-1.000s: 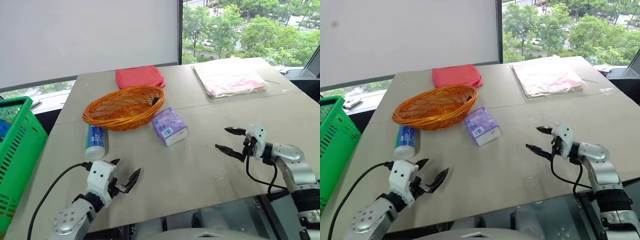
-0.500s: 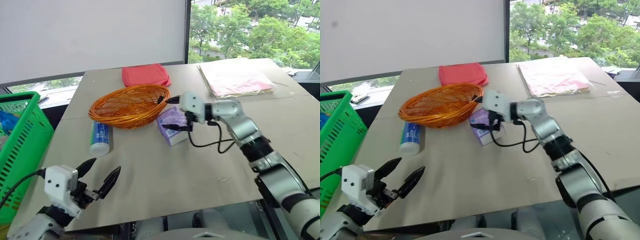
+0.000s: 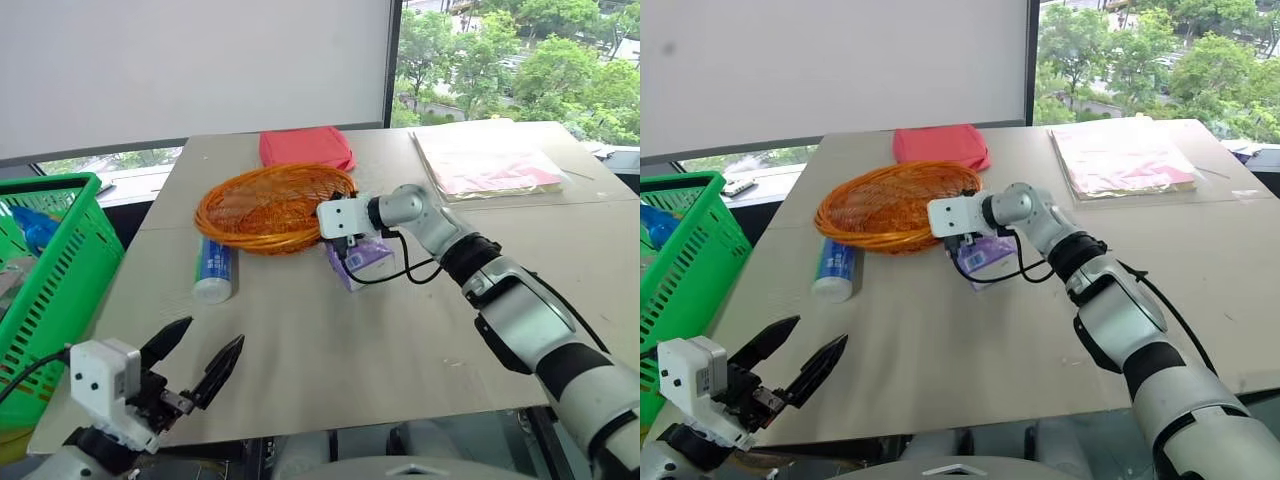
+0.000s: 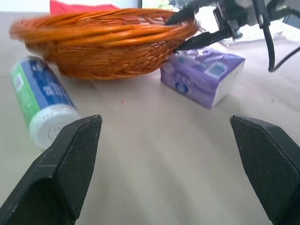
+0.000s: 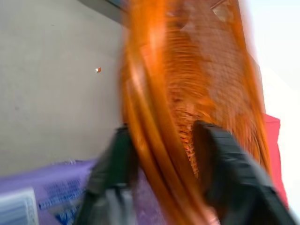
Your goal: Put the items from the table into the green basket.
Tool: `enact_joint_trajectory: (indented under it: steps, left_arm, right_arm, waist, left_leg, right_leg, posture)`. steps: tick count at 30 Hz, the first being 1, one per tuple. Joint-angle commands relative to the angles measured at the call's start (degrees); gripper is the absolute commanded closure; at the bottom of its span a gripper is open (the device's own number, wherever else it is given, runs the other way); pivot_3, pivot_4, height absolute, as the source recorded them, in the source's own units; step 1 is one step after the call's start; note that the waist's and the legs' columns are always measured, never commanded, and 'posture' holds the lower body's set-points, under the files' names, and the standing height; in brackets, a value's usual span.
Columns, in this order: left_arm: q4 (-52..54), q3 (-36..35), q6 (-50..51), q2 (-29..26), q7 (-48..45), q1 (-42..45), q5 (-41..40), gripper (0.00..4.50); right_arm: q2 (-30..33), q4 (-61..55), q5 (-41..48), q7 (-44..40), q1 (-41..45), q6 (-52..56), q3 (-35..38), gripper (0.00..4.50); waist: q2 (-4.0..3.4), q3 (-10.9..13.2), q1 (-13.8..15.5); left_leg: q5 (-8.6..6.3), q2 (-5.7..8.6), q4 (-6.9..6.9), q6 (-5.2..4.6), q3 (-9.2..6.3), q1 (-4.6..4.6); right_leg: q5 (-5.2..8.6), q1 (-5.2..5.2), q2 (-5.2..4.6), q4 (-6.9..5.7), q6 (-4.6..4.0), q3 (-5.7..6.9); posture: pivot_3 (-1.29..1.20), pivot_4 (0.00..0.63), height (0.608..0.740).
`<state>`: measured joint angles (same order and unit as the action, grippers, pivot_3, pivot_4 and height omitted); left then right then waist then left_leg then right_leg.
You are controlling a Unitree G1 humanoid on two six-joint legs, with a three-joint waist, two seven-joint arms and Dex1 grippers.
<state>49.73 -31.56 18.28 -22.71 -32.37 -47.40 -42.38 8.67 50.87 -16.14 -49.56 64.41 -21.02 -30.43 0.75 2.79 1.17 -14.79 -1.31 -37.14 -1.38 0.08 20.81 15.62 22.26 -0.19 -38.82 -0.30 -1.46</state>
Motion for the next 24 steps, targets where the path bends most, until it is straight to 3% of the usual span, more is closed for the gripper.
enact_joint_trajectory:
  steps: [1, 6, 11, 16, 17, 19, 20, 21, 24]
  left_arm:
    - [1.2, -0.1, -0.5, -0.9, 1.4, 2.8, -0.5, 0.00]
    - [1.3, 0.7, 1.6, -2.8, 5.6, 10.8, -3.3, 0.00]
    - [1.2, 5.2, 5.7, -5.4, 10.5, 21.0, -4.5, 0.00]
    - [-1.7, 9.5, 9.7, -7.4, 14.7, 29.1, -2.1, 0.00]
    - [-3.0, 10.2, 10.8, -7.5, 16.5, 30.5, -0.4, 0.00]
    - [-5.5, 11.5, 13.1, -7.3, 20.5, 33.2, 2.9, 0.00]
    - [-6.7, 11.9, 14.6, -6.8, 22.9, 34.6, 4.1, 0.00]
    - [-7.7, 12.0, 15.7, -6.1, 25.3, 35.8, 5.4, 0.00]
    - [-9.6, 10.8, 18.9, -2.9, 31.4, 39.0, 6.0, 0.00]
  right_arm:
    - [1.6, 0.1, 0.4, 2.3, 1.9, -3.3, 3.5, 4.06]
    - [7.6, 0.8, -0.8, 9.9, 4.3, -2.7, 8.4, 4.16]
    - [18.4, 9.8, -8.4, 16.3, 6.9, 0.3, 6.1, 4.16]
    - [21.8, 16.1, -11.3, 19.6, 7.0, 1.4, 6.0, 4.16]
    - [21.9, 16.8, -11.7, 19.6, 6.8, 1.4, 5.9, 3.36]
    - [22.1, 17.4, -12.0, 18.8, 6.2, 0.9, 6.0, 2.91]
    - [22.1, 17.4, -11.6, 18.7, 6.1, 0.7, 6.6, 2.39]
    - [21.8, 16.8, -9.8, 18.0, 6.1, 1.6, 8.3, 2.07]
    - [19.0, 10.1, 2.5, 7.4, 5.7, 8.3, 17.2, 0.54]
  waist:
    - [0.01, 0.0, 0.0]
    - [-0.07, 0.1, -0.2]
    - [-0.03, 0.0, 0.3]
    - [-0.08, 0.1, -2.0]
    - [-0.10, 0.1, -2.3]
    - [-0.19, 0.1, -3.3]
    - [-0.18, 0.1, -3.6]
    - [-0.18, 0.1, -3.8]
    - [-0.18, 0.1, -4.3]
  left_leg:
    - [0.00, 0.00, 0.00, 0.00, -0.02, 0.01]
    - [0.01, 0.01, -0.01, 0.01, -0.03, 0.06]
    - [0.02, 0.14, -0.04, 0.02, -0.06, 0.20]
    - [0.02, 0.08, 0.01, 0.02, 0.34, 0.27]
    - [0.02, 0.04, 0.04, 0.02, 0.42, 0.28]
    - [0.02, 0.02, 0.13, 0.01, 0.56, 0.17]
    - [0.02, 0.03, 0.20, 0.01, 0.59, 0.09]
    - [0.02, 0.03, 0.26, 0.01, 0.66, 0.02]
    - [0.02, -0.04, 0.28, 0.00, 0.73, -0.02]
  right_leg:
    - [0.00, 0.00, 0.01, 0.00, 0.00, 0.02]
    - [-0.01, 0.00, 0.01, -0.01, -0.01, 0.02]
    - [-0.03, 0.08, -0.11, 0.02, -0.02, 0.04]
    - [-0.16, 0.34, 0.04, -0.07, 0.16, -0.39]
    - [-0.18, 0.42, 0.09, -0.10, 0.15, -0.49]
    - [-0.18, 0.44, 0.15, -0.13, 0.16, -0.69]
    - [-0.18, 0.44, 0.17, -0.14, 0.16, -0.73]
    - [-0.19, 0.44, 0.23, -0.14, 0.16, -0.81]
    - [-0.20, 0.44, 0.30, -0.15, 0.18, -0.91]
  posture:
    - [0.14, 0.000, 0.740]
    - [0.11, 0.000, 0.740]
    - [0.06, 0.000, 0.740]
    - [0.04, 0.000, 0.740]
    - [0.04, 0.000, 0.740]
    - [0.04, 0.000, 0.740]
    - [0.04, 0.000, 0.740]
    - [0.04, 0.000, 0.740]
    - [0.02, 0.000, 0.740]
